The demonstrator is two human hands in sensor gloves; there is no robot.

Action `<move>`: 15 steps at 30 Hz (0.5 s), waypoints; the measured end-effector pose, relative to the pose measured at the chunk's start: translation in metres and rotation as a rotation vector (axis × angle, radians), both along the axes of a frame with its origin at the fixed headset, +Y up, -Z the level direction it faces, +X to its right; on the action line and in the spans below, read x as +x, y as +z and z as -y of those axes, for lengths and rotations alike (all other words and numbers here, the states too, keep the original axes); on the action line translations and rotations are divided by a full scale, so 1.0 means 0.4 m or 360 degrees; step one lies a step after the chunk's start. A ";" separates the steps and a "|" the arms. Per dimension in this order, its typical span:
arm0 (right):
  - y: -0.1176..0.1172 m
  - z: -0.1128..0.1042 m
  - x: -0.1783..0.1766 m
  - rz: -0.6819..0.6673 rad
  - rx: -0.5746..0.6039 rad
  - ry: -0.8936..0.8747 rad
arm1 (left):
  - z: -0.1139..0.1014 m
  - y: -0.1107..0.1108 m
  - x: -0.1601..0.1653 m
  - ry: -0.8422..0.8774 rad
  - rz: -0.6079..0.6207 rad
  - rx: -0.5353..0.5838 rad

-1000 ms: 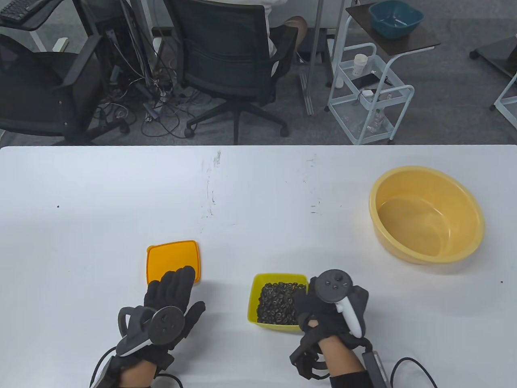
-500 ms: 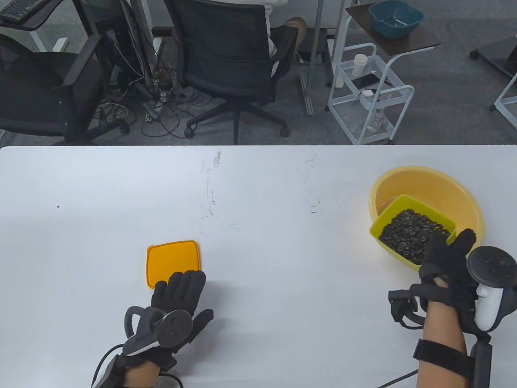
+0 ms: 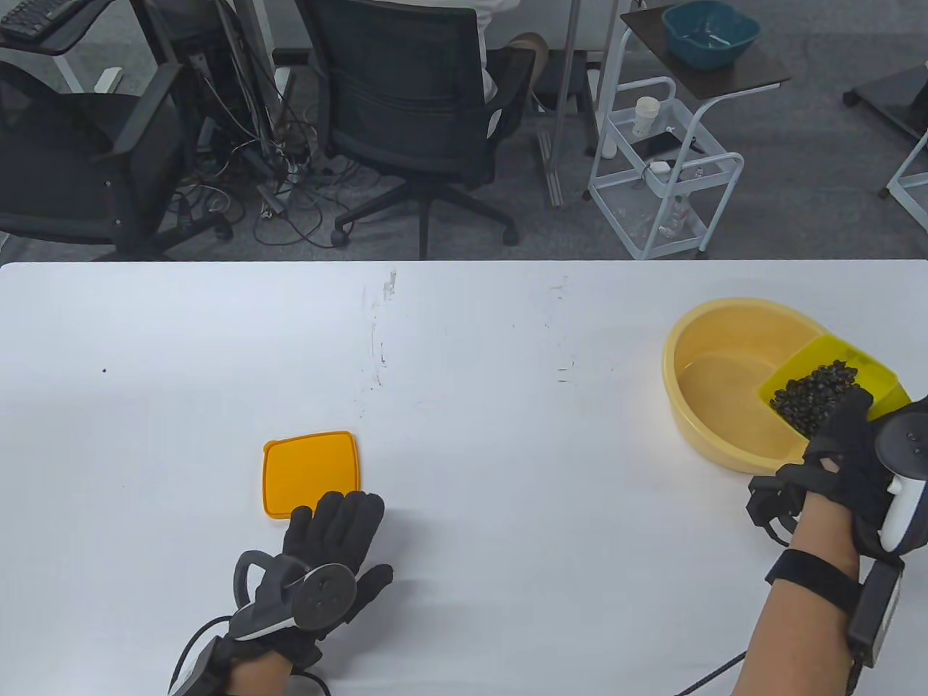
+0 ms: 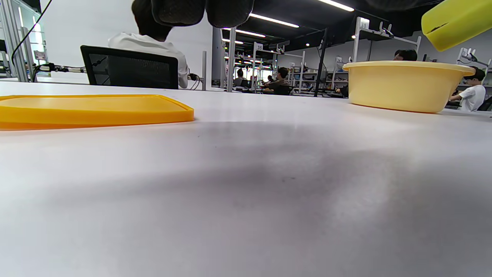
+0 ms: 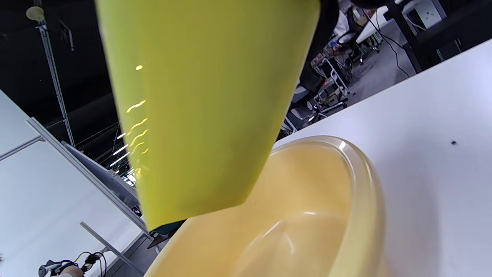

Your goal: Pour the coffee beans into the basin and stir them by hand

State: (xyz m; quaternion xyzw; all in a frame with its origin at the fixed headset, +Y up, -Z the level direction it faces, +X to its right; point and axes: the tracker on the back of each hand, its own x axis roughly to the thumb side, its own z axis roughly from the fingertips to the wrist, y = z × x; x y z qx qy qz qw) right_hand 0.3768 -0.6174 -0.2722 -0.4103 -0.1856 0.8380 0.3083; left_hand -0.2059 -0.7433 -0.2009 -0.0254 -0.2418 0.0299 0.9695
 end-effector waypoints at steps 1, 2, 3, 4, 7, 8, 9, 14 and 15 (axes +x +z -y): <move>-0.008 -0.001 0.001 -0.0008 -0.0011 0.0062 | 0.002 0.000 0.001 -0.0008 0.0001 -0.0003; -0.013 -0.002 0.001 -0.0013 -0.0017 0.0106 | 0.003 -0.001 0.001 -0.0011 0.0000 -0.0006; -0.020 -0.003 0.002 -0.0025 -0.0033 0.0179 | 0.005 -0.002 0.000 -0.0013 -0.0004 -0.0013; -0.025 -0.003 0.002 -0.0037 -0.0050 0.0238 | 0.006 -0.004 -0.002 -0.0013 -0.0009 -0.0021; -0.035 -0.003 0.002 -0.0042 -0.0075 0.0279 | 0.010 -0.007 -0.006 -0.0020 -0.0024 -0.0036; -0.037 -0.003 0.002 -0.0041 -0.0068 0.0277 | 0.011 -0.008 -0.007 -0.0025 -0.0030 -0.0044; -0.037 -0.003 0.002 -0.0043 -0.0065 0.0272 | 0.011 -0.008 -0.008 -0.0029 -0.0034 -0.0047; -0.036 -0.005 -0.001 -0.0053 -0.0054 0.0273 | 0.010 -0.006 -0.003 -0.0124 -0.0039 -0.0020; -0.035 -0.006 -0.002 -0.0054 -0.0051 0.0285 | 0.011 -0.006 -0.003 -0.0126 -0.0037 -0.0023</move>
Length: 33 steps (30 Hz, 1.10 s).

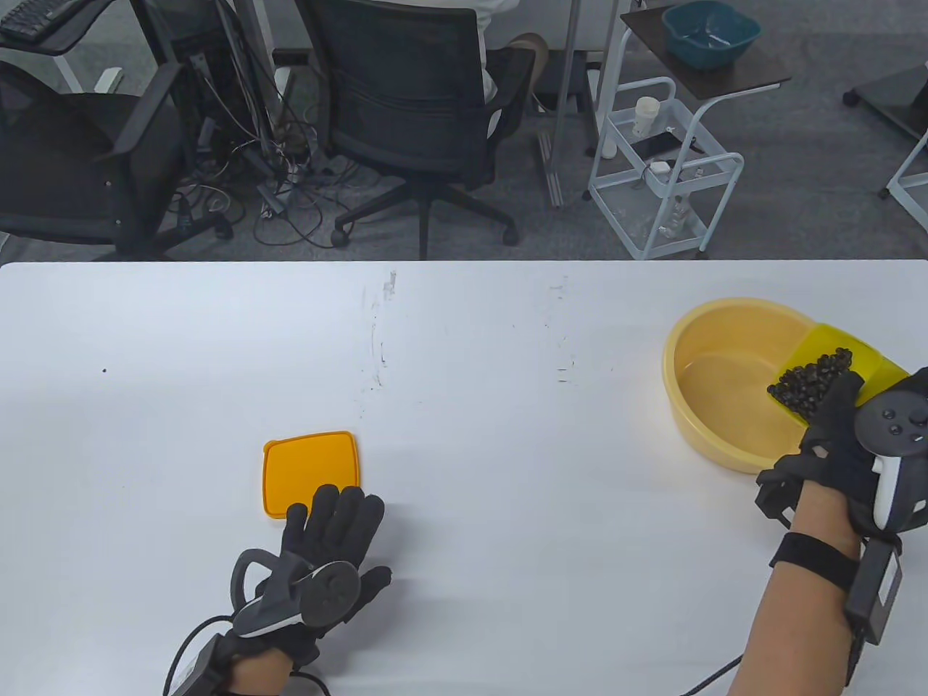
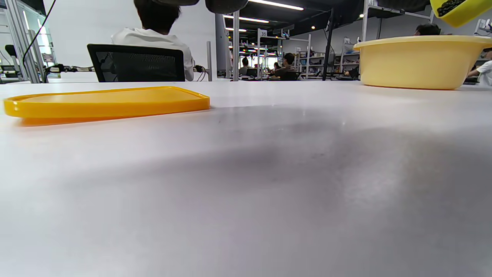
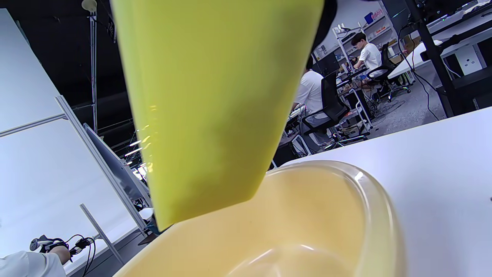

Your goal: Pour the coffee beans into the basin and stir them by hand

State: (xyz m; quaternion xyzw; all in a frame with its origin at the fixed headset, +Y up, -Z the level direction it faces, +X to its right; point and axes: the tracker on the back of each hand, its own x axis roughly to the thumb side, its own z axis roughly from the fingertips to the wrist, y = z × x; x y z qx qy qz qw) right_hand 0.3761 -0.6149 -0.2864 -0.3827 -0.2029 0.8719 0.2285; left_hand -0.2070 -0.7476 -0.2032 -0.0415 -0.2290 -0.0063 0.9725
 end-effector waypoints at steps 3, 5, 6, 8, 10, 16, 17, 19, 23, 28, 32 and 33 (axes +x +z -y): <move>0.001 -0.005 -0.003 0.0000 -0.0002 0.0025 | 0.001 0.000 0.001 0.0011 0.0001 -0.0009; 0.002 -0.009 -0.008 -0.0001 0.0007 0.0054 | 0.001 -0.001 0.000 0.0010 -0.0007 -0.0011; 0.002 -0.011 -0.009 0.0000 -0.0001 0.0073 | 0.001 -0.002 0.000 -0.0004 -0.0017 -0.0010; 0.002 -0.015 -0.013 -0.0004 -0.0008 0.0106 | 0.001 -0.002 -0.001 -0.0021 -0.0023 -0.0017; 0.002 -0.018 -0.014 -0.0007 -0.0013 0.0124 | -0.002 -0.001 0.000 -0.0021 -0.0024 -0.0015; 0.003 -0.022 -0.012 -0.0013 0.0005 0.0124 | -0.002 -0.002 -0.001 -0.0030 -0.0030 -0.0004; 0.002 -0.021 -0.012 -0.0014 0.0007 0.0130 | -0.002 -0.002 -0.002 -0.0031 -0.0031 -0.0003; 0.001 -0.022 -0.011 -0.0017 0.0004 0.0146 | -0.002 -0.002 -0.002 -0.0029 -0.0032 -0.0001; 0.000 -0.025 -0.011 -0.0020 0.0003 0.0174 | -0.002 -0.002 0.000 -0.0039 -0.0030 -0.0006; -0.002 -0.029 -0.015 -0.0030 0.0005 0.0250 | -0.004 -0.001 -0.001 -0.0056 -0.0038 0.0007; -0.003 -0.031 -0.018 -0.0026 -0.0011 0.0281 | -0.003 -0.001 0.000 -0.0055 -0.0035 0.0006; -0.003 -0.031 -0.019 -0.0029 -0.0007 0.0278 | -0.003 -0.001 0.000 -0.0055 -0.0035 0.0006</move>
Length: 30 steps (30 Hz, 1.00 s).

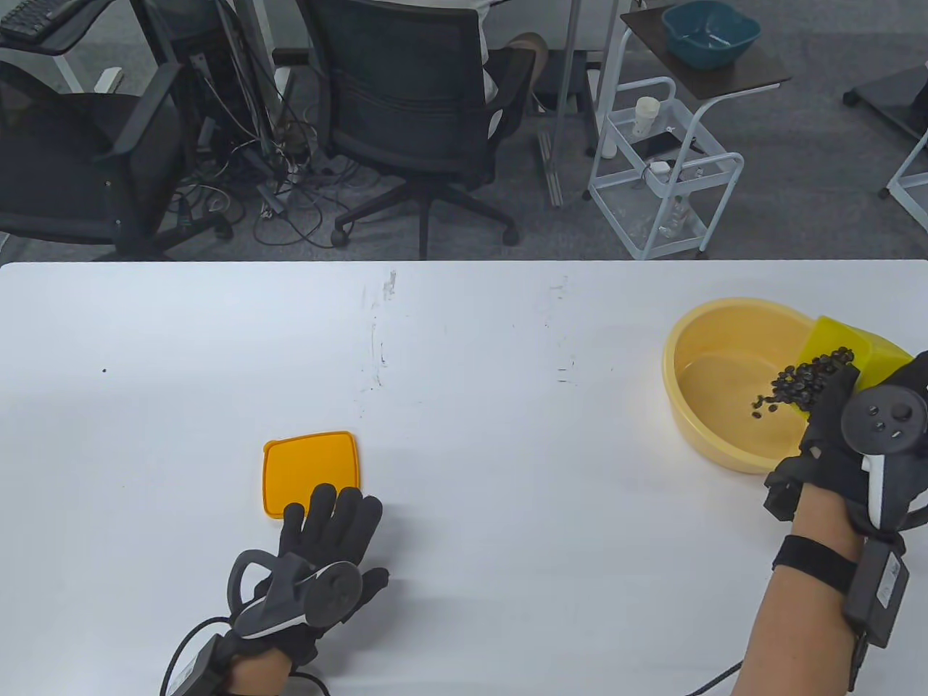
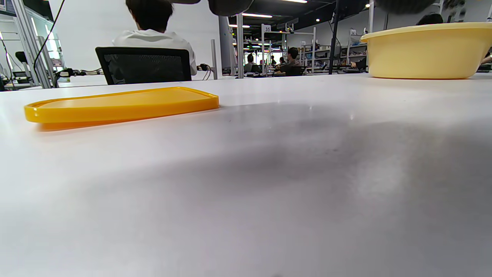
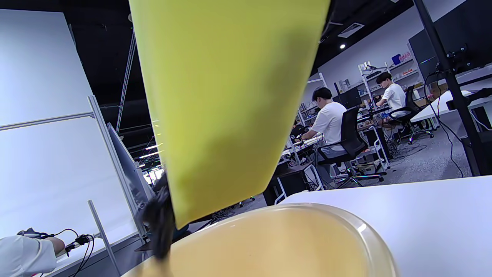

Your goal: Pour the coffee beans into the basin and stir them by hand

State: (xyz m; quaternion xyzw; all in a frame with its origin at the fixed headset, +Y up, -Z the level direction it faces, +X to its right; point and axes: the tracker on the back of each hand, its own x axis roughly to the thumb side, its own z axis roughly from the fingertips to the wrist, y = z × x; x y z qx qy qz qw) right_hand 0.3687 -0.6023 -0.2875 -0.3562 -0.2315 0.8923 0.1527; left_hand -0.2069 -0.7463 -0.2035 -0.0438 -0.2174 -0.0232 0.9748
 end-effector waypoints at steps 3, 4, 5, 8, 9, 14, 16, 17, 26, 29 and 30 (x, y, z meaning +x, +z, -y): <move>-0.001 0.001 -0.001 -0.0010 0.0010 -0.0011 | 0.000 0.000 0.000 0.0000 0.0000 0.0000; -0.001 0.001 -0.002 -0.0011 0.0012 -0.0014 | 0.000 0.000 0.000 0.0001 0.0000 -0.0001; -0.001 0.001 -0.002 -0.0011 0.0013 -0.0013 | 0.000 0.000 0.000 0.0002 -0.0001 -0.0001; -0.001 -0.001 -0.002 -0.0010 0.0020 -0.0018 | 0.000 0.001 0.000 0.0003 0.0000 -0.0004; -0.001 -0.002 -0.002 -0.0010 0.0023 -0.0023 | 0.000 0.000 0.001 0.0003 0.0000 -0.0004; -0.001 -0.007 -0.003 -0.0012 0.0033 -0.0042 | 0.000 0.001 0.001 -0.0002 -0.0002 -0.0007; -0.001 -0.008 -0.004 -0.0011 0.0034 -0.0042 | 0.000 0.001 0.001 0.0000 -0.0002 -0.0009; -0.001 -0.008 -0.004 -0.0012 0.0033 -0.0041 | 0.000 0.001 0.001 0.0001 -0.0003 -0.0009; -0.012 -0.002 -0.012 -0.0027 0.0021 -0.0005 | 0.001 0.002 0.003 -0.0006 0.0007 -0.0014; -0.017 -0.001 -0.016 -0.0028 0.0019 0.0012 | 0.001 0.002 0.001 0.0001 -0.0001 -0.0014; -0.018 -0.002 -0.017 -0.0030 0.0022 0.0022 | 0.001 0.002 0.001 0.0002 -0.0003 -0.0015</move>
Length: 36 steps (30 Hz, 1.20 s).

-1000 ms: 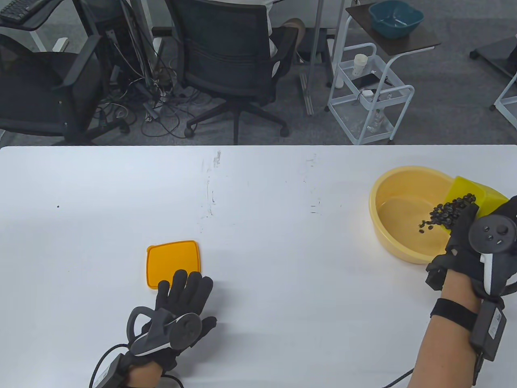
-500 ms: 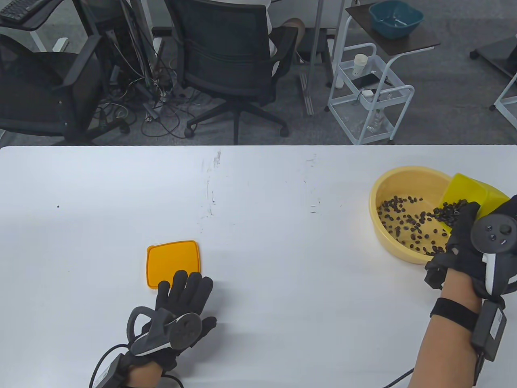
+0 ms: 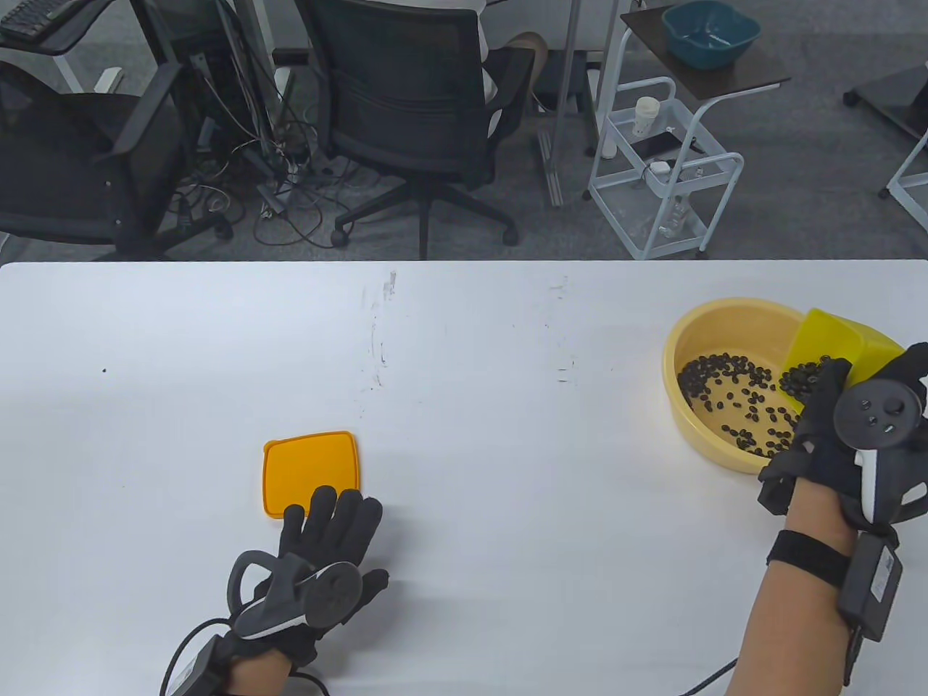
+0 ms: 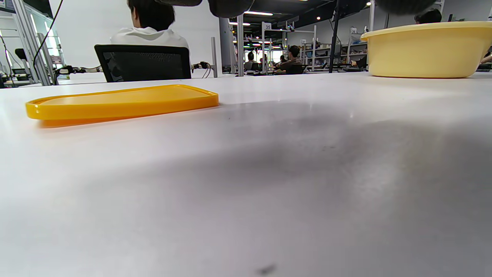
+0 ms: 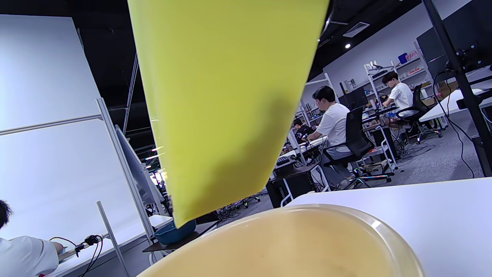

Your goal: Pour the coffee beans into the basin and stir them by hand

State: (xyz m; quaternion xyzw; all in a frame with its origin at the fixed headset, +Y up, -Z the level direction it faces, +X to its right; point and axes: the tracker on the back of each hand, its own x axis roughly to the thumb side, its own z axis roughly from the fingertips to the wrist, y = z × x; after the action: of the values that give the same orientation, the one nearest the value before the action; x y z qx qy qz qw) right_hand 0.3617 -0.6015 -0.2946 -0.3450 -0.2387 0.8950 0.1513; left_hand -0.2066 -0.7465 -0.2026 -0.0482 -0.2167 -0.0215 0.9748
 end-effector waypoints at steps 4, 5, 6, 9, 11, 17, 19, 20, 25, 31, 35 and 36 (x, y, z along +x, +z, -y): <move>-0.005 -0.004 -0.008 -0.0003 -0.0007 0.0033 | 0.000 0.000 -0.001 -0.0002 -0.0001 0.0002; -0.005 -0.005 -0.009 -0.0006 -0.0005 0.0034 | 0.000 0.000 0.000 -0.0002 0.0000 0.0002; -0.005 -0.007 -0.012 -0.0009 0.0001 0.0039 | 0.001 0.000 0.000 -0.0002 -0.0001 0.0000; -0.004 -0.014 -0.015 -0.0011 0.0010 0.0050 | 0.001 0.000 0.000 0.0013 0.0003 -0.0011; -0.002 -0.016 -0.015 -0.0004 0.0013 0.0062 | 0.001 0.000 0.000 0.0011 0.0002 -0.0008; 0.002 -0.021 -0.013 0.0005 0.0021 0.0077 | 0.000 0.000 -0.002 0.0018 0.0001 0.0000; 0.003 -0.024 -0.012 0.0010 0.0011 0.0112 | 0.001 0.000 -0.002 0.0015 0.0003 0.0000; 0.004 -0.026 -0.012 0.0011 0.0007 0.0131 | 0.000 0.001 -0.002 0.0013 0.0004 -0.0001; 0.008 -0.033 -0.017 0.0018 0.0003 0.0217 | 0.001 0.001 -0.001 0.0009 0.0003 0.0002; 0.009 -0.038 -0.020 0.0018 -0.0019 0.0284 | 0.000 0.002 -0.002 0.0009 0.0001 0.0006; 0.011 -0.043 -0.023 0.0022 -0.0053 0.0375 | 0.000 0.002 -0.002 0.0004 0.0001 0.0005; 0.010 -0.044 -0.025 0.0024 -0.0072 0.0400 | 0.000 0.002 -0.001 0.0003 0.0001 0.0005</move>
State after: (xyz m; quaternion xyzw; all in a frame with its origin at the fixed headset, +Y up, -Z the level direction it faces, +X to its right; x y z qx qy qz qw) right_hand 0.3519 -0.5838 -0.2905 -0.3225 -0.2609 0.9095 0.0284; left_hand -0.2072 -0.7466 -0.2018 -0.0466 -0.2171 -0.0211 0.9748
